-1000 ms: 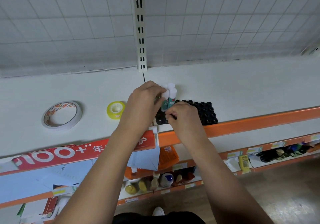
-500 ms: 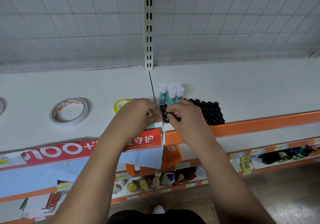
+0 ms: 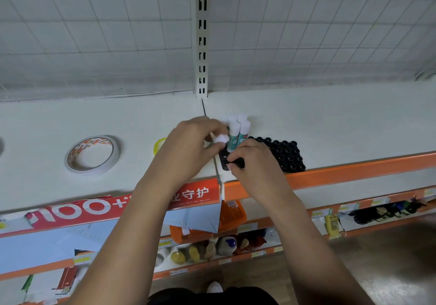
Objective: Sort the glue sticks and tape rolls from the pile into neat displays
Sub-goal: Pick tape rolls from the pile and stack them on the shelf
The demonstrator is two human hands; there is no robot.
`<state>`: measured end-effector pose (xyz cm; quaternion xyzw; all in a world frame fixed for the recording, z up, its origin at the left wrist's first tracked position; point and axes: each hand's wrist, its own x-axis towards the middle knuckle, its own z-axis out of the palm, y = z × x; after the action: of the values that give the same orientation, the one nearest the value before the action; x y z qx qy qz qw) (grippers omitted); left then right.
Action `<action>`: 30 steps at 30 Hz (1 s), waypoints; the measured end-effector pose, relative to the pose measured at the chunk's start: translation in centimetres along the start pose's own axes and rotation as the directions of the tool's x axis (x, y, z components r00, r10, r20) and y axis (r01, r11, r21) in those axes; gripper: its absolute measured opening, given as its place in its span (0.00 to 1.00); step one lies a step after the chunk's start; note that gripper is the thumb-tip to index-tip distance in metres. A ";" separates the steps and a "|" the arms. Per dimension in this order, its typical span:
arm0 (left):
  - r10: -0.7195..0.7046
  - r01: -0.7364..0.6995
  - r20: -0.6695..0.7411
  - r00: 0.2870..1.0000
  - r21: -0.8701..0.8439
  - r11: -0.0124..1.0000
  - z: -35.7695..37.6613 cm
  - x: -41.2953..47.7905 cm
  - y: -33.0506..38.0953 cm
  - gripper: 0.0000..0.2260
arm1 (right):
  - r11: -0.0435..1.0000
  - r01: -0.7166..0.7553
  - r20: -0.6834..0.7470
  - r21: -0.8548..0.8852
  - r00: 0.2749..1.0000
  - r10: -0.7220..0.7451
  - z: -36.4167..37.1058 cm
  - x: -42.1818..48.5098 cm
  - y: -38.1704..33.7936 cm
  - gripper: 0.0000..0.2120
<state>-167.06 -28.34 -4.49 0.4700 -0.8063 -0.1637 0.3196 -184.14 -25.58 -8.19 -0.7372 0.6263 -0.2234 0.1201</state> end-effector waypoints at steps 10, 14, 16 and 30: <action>-0.049 0.033 -0.186 0.981 -0.090 0.995 2.1 1.3 0.1 0.06 | 1.000 0.002 0.038 0.014 0.999 -0.003 -0.2 0.1 0.0 0.05; -0.054 0.040 -0.202 0.978 -0.074 0.996 2.6 1.4 -0.2 0.06 | 1.000 0.007 0.038 0.009 0.999 -0.008 -0.1 0.2 0.0 0.04; -0.055 0.041 -0.210 0.976 -0.073 0.997 2.8 1.3 -0.2 0.06 | 1.000 0.008 0.036 0.019 0.999 -0.009 -0.1 0.2 0.0 0.04; -0.220 0.178 -0.222 0.950 -0.194 0.965 3.2 0.9 -0.3 0.10 | 0.999 0.040 0.027 0.028 0.999 -0.041 -0.7 -0.2 -0.1 0.07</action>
<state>-169.34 -29.41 -6.74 0.5364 -0.6924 -0.2056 0.4365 -184.41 -25.33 -7.51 -0.7510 0.6063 -0.2245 0.1342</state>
